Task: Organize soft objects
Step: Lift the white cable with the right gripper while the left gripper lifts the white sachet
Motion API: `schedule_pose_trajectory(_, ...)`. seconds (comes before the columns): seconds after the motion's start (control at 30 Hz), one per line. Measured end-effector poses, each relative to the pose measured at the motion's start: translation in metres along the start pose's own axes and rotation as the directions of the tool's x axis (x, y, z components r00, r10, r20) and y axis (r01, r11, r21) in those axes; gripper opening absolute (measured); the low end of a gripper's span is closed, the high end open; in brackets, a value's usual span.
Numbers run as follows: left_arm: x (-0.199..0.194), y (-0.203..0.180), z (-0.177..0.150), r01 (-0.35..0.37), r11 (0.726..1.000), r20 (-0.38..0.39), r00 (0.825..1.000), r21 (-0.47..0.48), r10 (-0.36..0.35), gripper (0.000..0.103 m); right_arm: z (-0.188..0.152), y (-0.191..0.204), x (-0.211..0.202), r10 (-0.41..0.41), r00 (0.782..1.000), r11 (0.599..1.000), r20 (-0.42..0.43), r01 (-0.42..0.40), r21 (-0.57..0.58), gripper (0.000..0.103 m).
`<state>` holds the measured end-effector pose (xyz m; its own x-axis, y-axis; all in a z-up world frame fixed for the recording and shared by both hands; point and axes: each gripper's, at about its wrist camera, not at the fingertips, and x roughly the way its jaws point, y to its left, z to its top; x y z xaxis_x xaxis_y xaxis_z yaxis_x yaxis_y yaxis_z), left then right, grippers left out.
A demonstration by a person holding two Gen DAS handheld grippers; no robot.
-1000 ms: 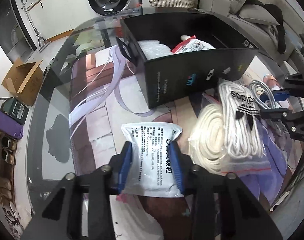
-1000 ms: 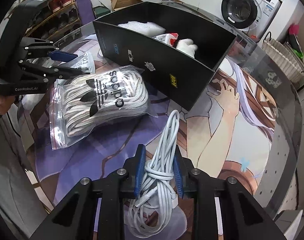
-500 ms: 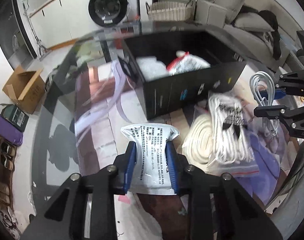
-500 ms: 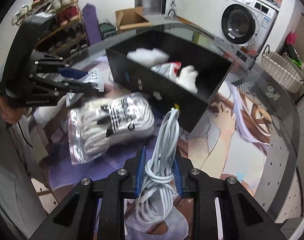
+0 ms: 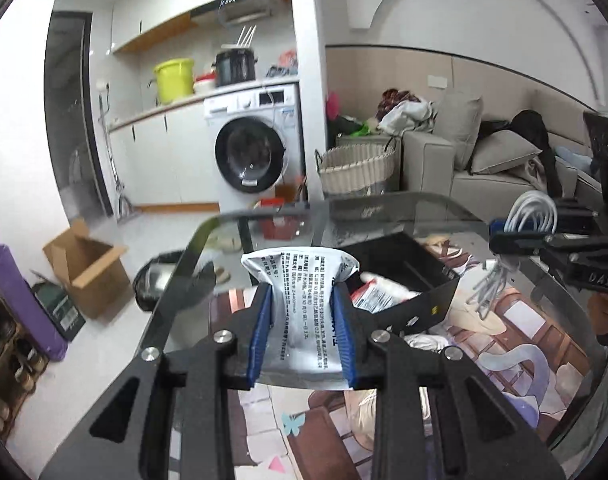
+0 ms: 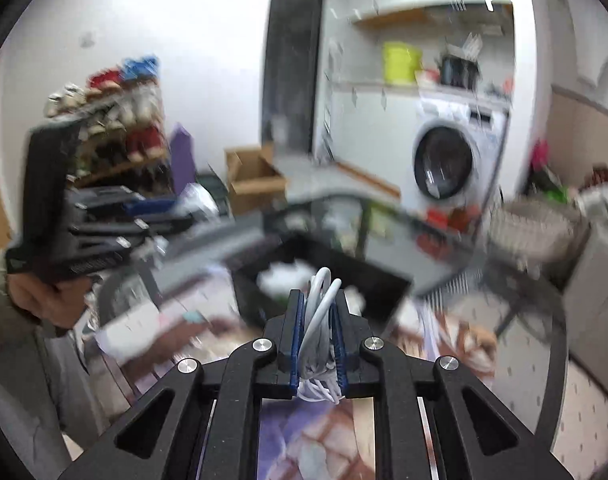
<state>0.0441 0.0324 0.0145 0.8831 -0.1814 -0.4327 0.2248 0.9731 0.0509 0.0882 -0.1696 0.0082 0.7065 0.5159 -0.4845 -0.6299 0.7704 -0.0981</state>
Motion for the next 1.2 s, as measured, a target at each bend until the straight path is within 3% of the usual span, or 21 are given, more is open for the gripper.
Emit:
schedule_pose_trajectory(0.03,-0.005,0.001,0.0,-0.005,1.0,0.026,1.0,-0.006,0.005,0.028,0.003,0.005,-0.008,-0.028,0.998,1.0,0.048,0.028,-0.012,0.013)
schedule_pose_trajectory(0.13,-0.018,0.004,0.002,-0.009,1.0,0.096,0.995,-0.018,0.011,0.028,0.009,0.007,-0.025,-0.006,0.989,1.0,0.146,0.005,0.009,0.013)
schedule_pose_trajectory(0.3,-0.044,0.007,0.006,-0.008,1.0,0.222,0.975,-0.028,0.014,0.028,0.012,0.024,-0.058,-0.015,0.942,0.999,0.334,0.024,-0.024,0.013)
schedule_pose_trajectory(0.5,-0.053,0.008,0.003,-0.005,1.0,0.263,0.965,-0.014,0.008,0.028,0.014,0.033,-0.061,-0.023,0.942,0.999,0.336,0.038,-0.039,0.013)
schedule_pose_trajectory(1.0,-0.049,0.003,0.013,0.016,1.0,0.262,0.965,-0.015,-0.012,0.029,0.013,0.021,-0.051,-0.045,0.94,0.999,0.337,0.047,0.003,0.013)
schedule_pose_trajectory(1.2,-0.022,-0.004,0.03,0.032,0.999,0.225,0.974,-0.016,-0.028,0.029,0.023,0.018,-0.035,-0.055,0.94,0.998,0.336,0.052,0.02,0.013)
